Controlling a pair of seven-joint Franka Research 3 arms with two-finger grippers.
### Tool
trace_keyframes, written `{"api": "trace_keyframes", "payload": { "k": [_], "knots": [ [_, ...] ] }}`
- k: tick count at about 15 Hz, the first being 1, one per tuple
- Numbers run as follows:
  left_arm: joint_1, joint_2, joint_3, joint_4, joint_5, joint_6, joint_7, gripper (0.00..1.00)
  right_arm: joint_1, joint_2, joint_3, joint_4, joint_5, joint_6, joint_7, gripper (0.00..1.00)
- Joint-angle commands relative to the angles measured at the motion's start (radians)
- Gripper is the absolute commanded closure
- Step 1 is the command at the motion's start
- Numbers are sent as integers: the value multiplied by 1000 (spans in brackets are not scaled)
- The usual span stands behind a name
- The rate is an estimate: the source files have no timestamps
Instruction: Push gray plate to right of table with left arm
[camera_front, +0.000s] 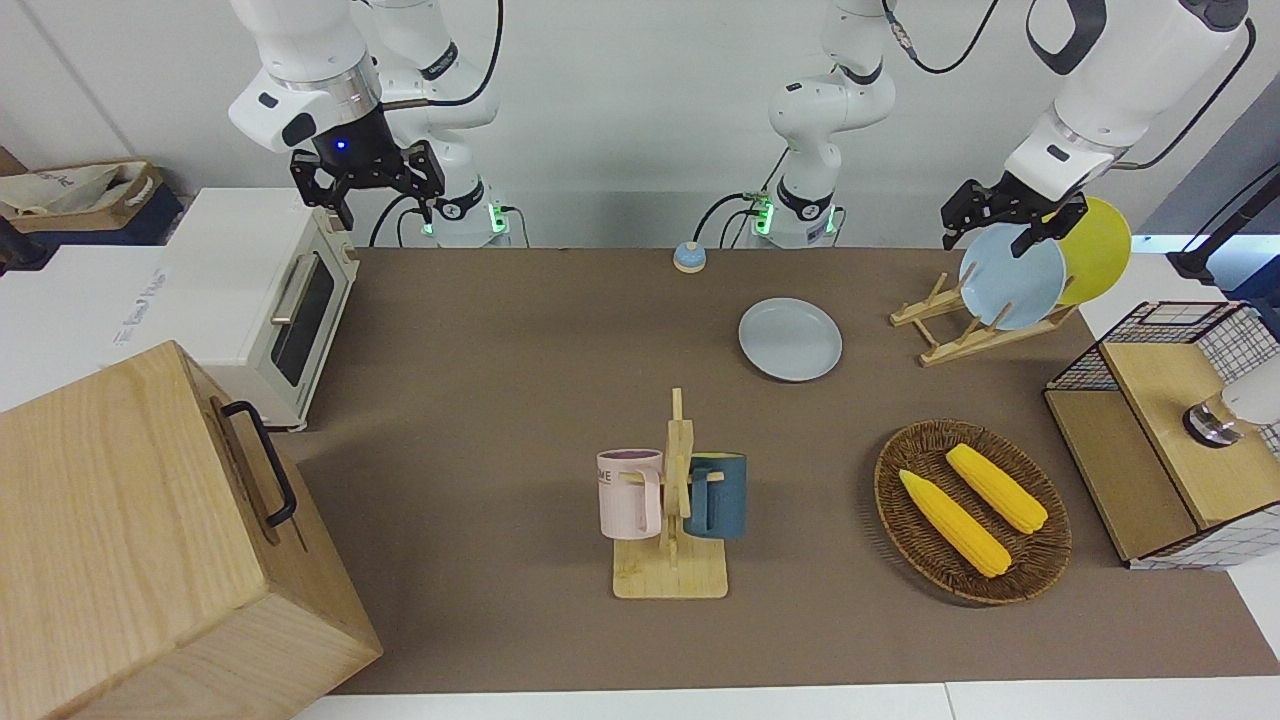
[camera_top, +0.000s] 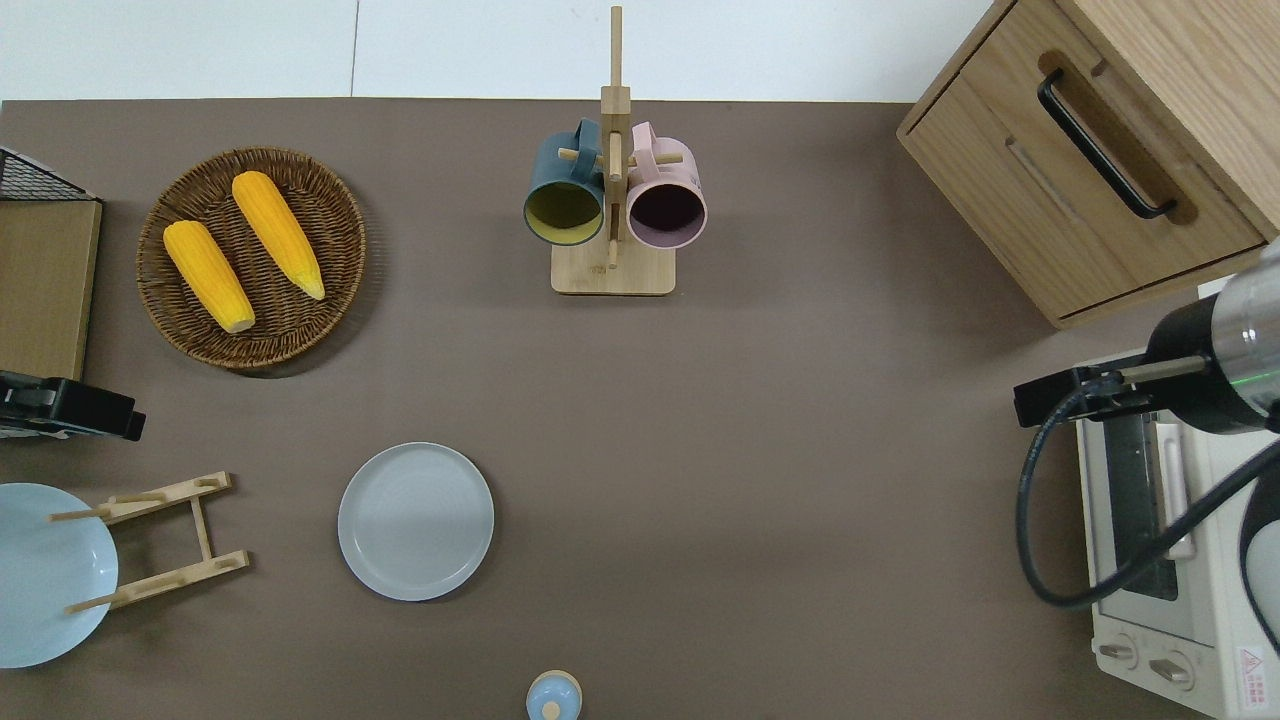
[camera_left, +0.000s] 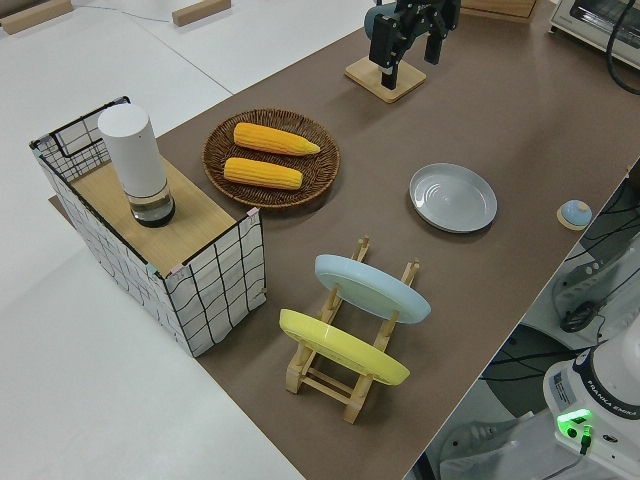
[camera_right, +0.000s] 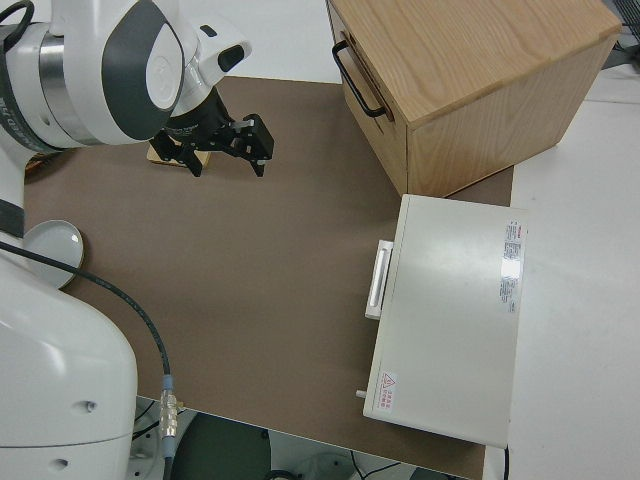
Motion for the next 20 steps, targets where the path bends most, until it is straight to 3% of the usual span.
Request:
{"api": "trace_keyframes", "payload": {
  "k": [1,11,20],
  "knots": [
    [-1,5,2,7,9,-15,1,9,-11,-8,6,-1,8,-12,-3,17],
    [5,-21,14,-81,8,-15,3,7,-11,-8,6,1,10,-12,-1,17],
    [8,-148,15,-368,-23,170,4,7,-11,-8,6,1,8,-12,-3,17]
  ]
}}
